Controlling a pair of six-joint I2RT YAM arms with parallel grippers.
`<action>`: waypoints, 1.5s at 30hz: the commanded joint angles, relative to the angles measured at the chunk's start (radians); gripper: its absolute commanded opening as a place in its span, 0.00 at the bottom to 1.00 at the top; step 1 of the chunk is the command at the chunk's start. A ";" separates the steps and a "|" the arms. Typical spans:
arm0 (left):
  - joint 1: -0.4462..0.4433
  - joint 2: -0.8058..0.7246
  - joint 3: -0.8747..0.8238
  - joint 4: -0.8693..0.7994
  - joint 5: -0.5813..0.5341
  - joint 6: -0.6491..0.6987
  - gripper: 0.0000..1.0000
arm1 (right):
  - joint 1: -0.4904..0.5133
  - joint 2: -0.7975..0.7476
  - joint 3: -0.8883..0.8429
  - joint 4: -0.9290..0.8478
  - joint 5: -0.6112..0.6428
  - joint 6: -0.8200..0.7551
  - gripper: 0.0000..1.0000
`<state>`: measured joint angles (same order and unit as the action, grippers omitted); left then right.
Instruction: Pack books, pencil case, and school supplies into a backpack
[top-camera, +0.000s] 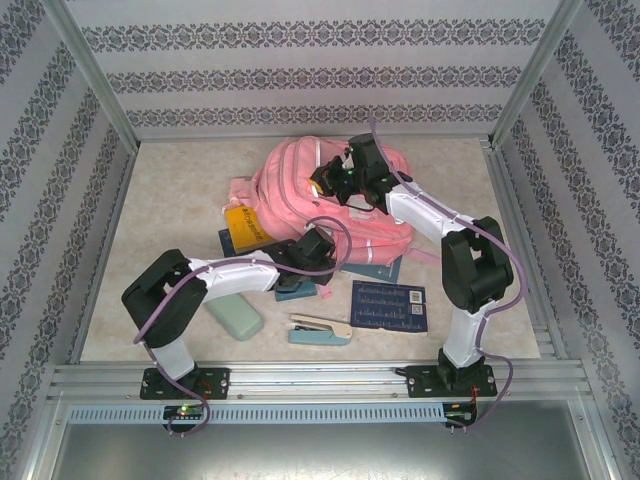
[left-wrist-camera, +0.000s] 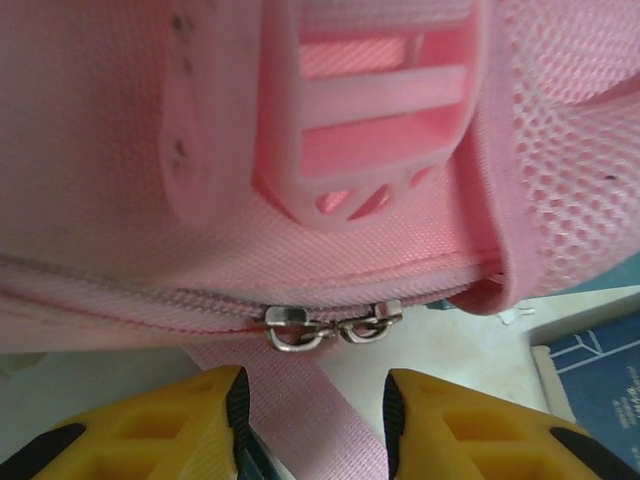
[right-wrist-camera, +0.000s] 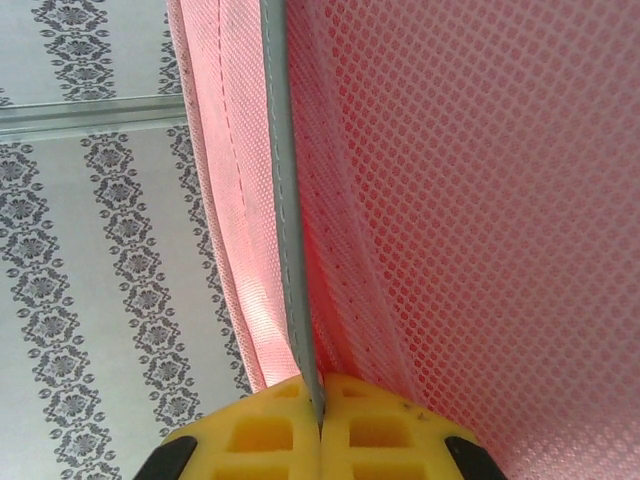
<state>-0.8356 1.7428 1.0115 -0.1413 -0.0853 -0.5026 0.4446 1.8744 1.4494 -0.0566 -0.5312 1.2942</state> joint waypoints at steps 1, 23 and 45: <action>0.017 0.028 0.007 0.062 -0.022 -0.014 0.41 | -0.011 -0.015 -0.003 0.104 -0.030 0.048 0.00; 0.086 -0.050 -0.071 0.078 -0.051 0.022 0.01 | 0.008 0.016 -0.083 0.110 -0.018 -0.050 0.00; 0.163 -0.143 -0.150 0.099 0.132 0.010 0.11 | 0.027 0.026 -0.053 -0.016 0.014 -0.204 0.00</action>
<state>-0.6731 1.5795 0.8677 -0.0711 -0.0357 -0.4759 0.4568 1.8877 1.3804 -0.0525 -0.5350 1.0954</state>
